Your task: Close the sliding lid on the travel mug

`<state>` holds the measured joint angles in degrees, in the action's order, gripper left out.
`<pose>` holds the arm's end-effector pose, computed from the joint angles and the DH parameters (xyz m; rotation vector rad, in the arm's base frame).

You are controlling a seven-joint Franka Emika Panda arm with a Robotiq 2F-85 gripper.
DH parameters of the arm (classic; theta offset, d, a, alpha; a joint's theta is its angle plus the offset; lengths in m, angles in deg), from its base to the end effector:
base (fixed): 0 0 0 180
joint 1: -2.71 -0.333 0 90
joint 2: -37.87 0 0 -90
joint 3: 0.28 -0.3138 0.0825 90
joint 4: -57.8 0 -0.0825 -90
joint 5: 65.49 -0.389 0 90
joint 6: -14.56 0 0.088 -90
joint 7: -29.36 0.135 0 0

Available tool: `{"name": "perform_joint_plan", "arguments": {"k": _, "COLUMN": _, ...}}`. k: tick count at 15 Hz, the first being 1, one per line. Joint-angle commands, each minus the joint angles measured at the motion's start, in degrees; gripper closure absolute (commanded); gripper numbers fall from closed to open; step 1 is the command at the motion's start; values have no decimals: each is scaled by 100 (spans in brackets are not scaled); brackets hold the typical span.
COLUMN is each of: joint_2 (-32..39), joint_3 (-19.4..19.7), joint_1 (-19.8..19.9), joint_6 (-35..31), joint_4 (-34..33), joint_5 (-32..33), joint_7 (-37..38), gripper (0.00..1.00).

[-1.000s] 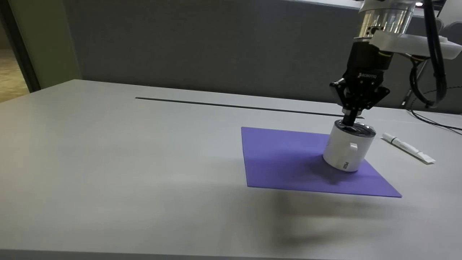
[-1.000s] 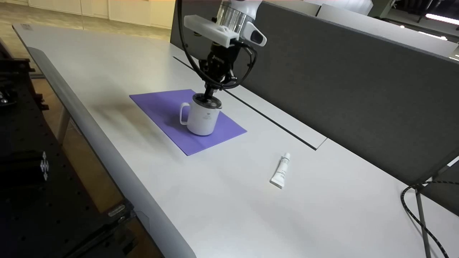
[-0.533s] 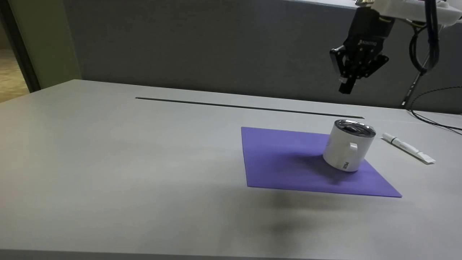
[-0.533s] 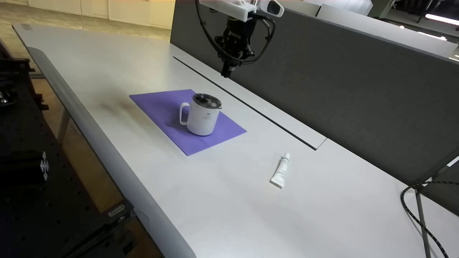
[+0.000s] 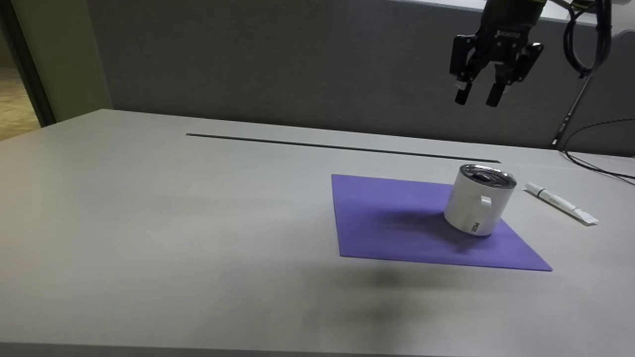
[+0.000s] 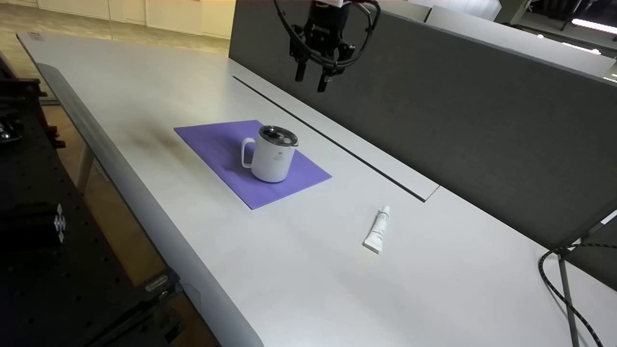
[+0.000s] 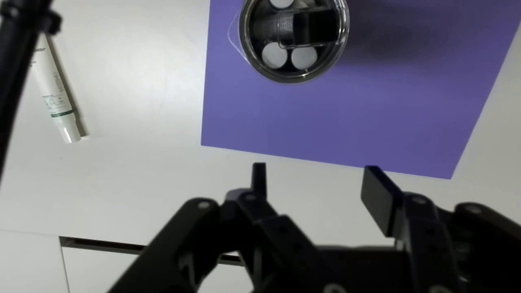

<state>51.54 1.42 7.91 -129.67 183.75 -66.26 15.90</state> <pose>0.5636 -0.0682 0.2481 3.1219 0.1641 0.1244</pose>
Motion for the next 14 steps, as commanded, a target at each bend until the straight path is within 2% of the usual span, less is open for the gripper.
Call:
{"name": "perform_joint_plan", "arguments": {"k": 1, "joint_2": -71, "joint_3": 15, "joint_1": -12, "joint_6": 175, "joint_4": -57, "joint_5": 128, "joint_7": 0, "gripper": 5}}
{"name": "perform_joint_plan", "arguments": {"k": 3, "joint_2": -71, "joint_3": 13, "joint_1": -11, "joint_6": 169, "joint_4": -50, "joint_5": 161, "joint_7": -8, "gripper": 0}}
{"name": "perform_joint_plan", "arguments": {"k": 11, "joint_2": -28, "joint_3": 14, "joint_1": 5, "joint_6": 708, "joint_4": -138, "joint_5": 229, "joint_7": -243, "gripper": 0}}
{"name": "perform_joint_plan", "arguments": {"k": 12, "joint_2": -3, "joint_3": -7, "joint_1": 6, "joint_6": 413, "joint_4": -19, "joint_5": 144, "joint_7": -194, "gripper": 0}}
{"name": "perform_joint_plan", "arguments": {"k": 14, "joint_2": -2, "joint_3": -5, "joint_1": 6, "joint_6": 527, "joint_4": -31, "joint_5": 181, "joint_7": -235, "gripper": 0}}
